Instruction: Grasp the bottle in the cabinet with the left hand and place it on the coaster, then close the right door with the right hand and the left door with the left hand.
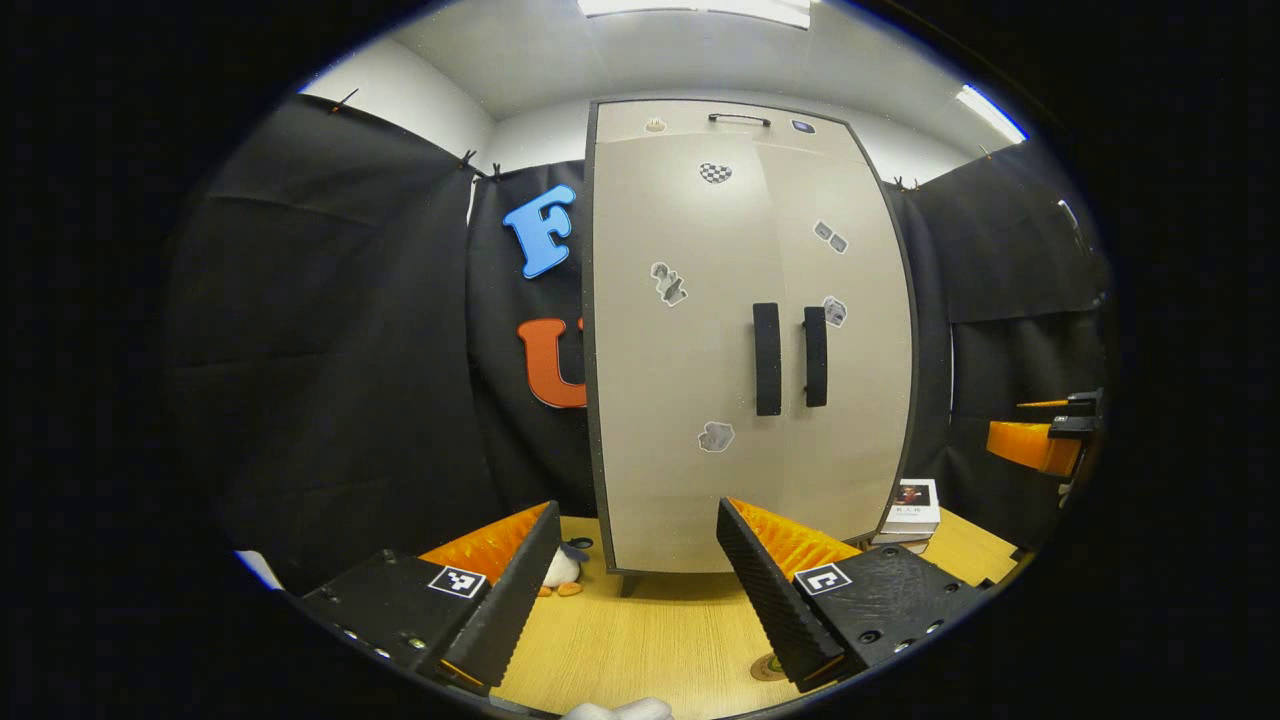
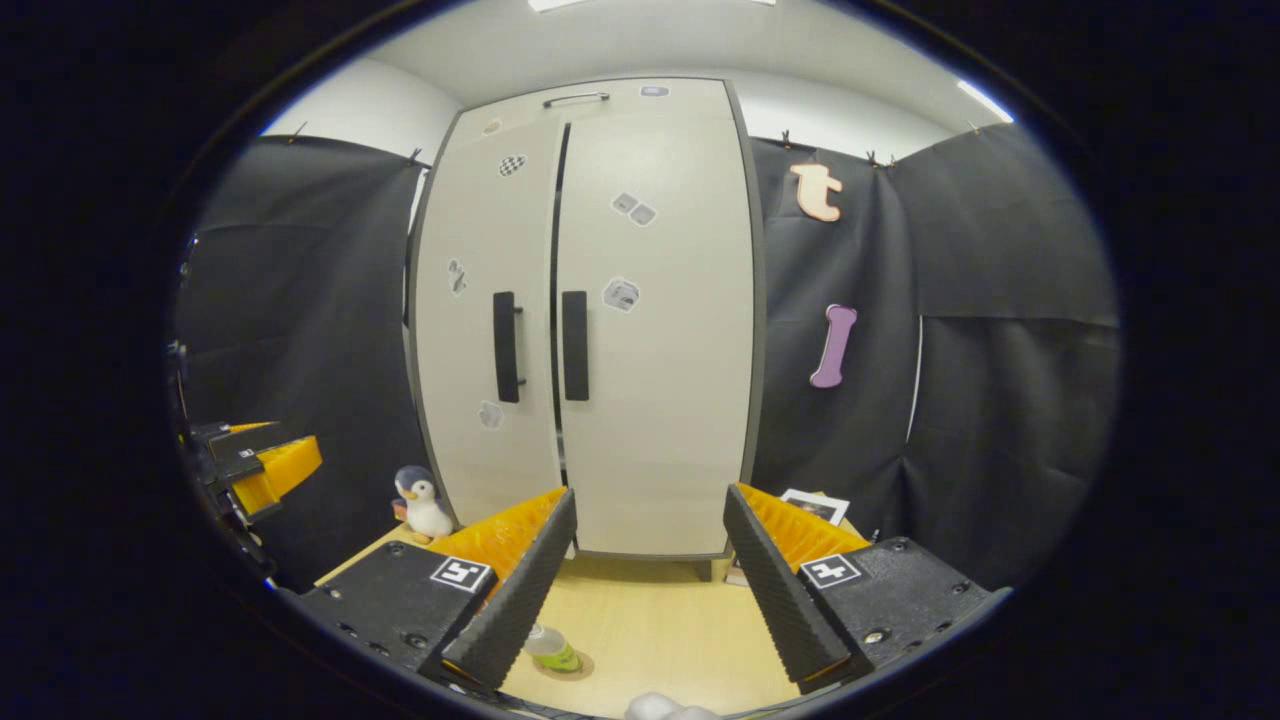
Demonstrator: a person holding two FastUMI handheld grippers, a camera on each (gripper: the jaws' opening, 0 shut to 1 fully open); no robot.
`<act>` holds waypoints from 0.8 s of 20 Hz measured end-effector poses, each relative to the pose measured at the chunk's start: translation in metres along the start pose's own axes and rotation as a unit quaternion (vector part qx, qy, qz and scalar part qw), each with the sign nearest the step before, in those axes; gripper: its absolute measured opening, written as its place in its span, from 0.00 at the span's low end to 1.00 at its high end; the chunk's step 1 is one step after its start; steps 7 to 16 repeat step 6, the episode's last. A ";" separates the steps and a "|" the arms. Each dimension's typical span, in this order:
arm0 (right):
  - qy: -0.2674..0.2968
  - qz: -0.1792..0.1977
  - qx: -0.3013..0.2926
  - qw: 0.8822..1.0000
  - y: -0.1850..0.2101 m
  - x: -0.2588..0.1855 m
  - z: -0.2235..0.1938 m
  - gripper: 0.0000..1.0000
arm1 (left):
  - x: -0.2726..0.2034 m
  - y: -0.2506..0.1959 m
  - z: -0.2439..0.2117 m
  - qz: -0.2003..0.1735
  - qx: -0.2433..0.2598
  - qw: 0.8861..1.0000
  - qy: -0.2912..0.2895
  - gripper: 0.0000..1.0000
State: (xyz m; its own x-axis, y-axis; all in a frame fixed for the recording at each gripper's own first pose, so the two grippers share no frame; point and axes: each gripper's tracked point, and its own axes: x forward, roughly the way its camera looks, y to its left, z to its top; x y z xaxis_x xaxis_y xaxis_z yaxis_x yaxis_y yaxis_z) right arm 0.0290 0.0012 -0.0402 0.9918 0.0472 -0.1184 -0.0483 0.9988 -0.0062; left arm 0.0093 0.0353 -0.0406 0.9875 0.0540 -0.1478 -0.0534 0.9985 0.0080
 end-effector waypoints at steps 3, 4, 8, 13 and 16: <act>0.001 0.001 -0.001 1.000 0.002 0.000 -0.003 0.98 | 0.001 0.000 -0.002 -0.001 0.000 1.000 0.003 0.96; 0.001 0.001 -0.001 1.000 0.002 0.000 -0.002 0.98 | 0.001 0.001 -0.003 -0.001 0.000 1.000 0.003 0.96; -0.001 0.000 -0.003 1.000 0.001 -0.001 -0.002 0.98 | 0.001 0.001 -0.002 0.000 0.001 1.000 0.003 0.96; -0.001 0.000 -0.003 1.000 0.001 -0.001 -0.002 0.98 | 0.001 0.001 -0.002 0.000 0.001 1.000 0.003 0.96; -0.001 0.000 -0.003 1.000 0.001 -0.001 -0.002 0.98 | 0.001 0.001 -0.002 0.000 0.001 1.000 0.003 0.96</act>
